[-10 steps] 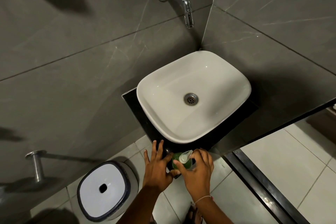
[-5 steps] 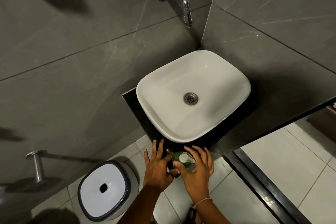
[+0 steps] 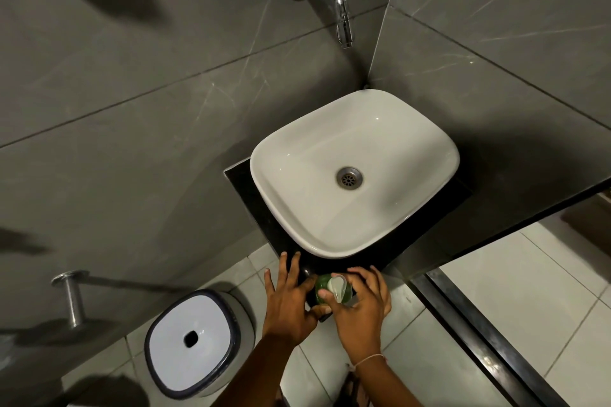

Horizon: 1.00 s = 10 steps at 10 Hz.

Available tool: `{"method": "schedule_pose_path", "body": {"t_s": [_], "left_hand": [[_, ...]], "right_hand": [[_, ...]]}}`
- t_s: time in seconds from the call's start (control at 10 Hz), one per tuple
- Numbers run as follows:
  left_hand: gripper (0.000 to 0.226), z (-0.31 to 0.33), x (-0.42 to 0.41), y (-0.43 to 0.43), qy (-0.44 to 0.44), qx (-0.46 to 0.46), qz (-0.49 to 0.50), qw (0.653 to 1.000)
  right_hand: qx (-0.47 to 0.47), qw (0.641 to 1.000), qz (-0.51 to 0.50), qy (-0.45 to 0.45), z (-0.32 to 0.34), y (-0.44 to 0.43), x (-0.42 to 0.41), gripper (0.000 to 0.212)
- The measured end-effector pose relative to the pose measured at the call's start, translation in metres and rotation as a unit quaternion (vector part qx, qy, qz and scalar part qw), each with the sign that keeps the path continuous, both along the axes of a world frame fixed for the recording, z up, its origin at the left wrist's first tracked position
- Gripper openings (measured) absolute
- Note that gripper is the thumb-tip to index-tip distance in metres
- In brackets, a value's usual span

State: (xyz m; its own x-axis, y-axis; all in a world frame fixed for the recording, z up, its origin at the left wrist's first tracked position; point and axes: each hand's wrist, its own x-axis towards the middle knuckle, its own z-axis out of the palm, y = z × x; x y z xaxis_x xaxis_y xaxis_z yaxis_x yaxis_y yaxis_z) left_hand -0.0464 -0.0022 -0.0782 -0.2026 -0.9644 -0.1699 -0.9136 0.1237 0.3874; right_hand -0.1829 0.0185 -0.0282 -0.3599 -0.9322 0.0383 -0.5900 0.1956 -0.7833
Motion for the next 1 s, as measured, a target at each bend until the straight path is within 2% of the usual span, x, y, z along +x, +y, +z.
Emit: {"method": "schedule_pose_path", "body": {"t_s": [0.1, 0.2, 0.4, 0.5, 0.7, 1.0], "left_hand": [[0.062, -0.001, 0.001, 0.0, -0.007, 0.002, -0.002, 1.0], [0.069, -0.001, 0.0, 0.001, -0.002, -0.002, 0.001, 1.0], [0.067, -0.002, 0.0, 0.001, 0.007, -0.003, 0.007, 1.0], [0.067, -0.003, 0.0, 0.001, 0.008, -0.005, 0.007, 1.0], [0.066, -0.005, 0.0, 0.001, 0.0, -0.002, 0.007, 1.0], [0.085, 0.002, 0.005, 0.004, -0.016, 0.032, -0.021, 0.999]], "right_hand": [[0.029, 0.999, 0.006, 0.012, 0.008, -0.002, 0.0, 0.037], [0.046, 0.997, 0.06, 0.016, 0.018, 0.007, -0.012, 0.05], [-0.014, 0.997, 0.065, -0.045, 0.046, 0.014, -0.03, 0.027], [0.0, 0.996, 0.086, -0.005, 0.049, 0.01, -0.022, 0.027], [-0.003, 0.994, 0.104, -0.022, 0.047, 0.004, -0.03, 0.025], [0.022, 0.993, 0.107, -0.044, 0.062, 0.003, -0.032, 0.028]]}}
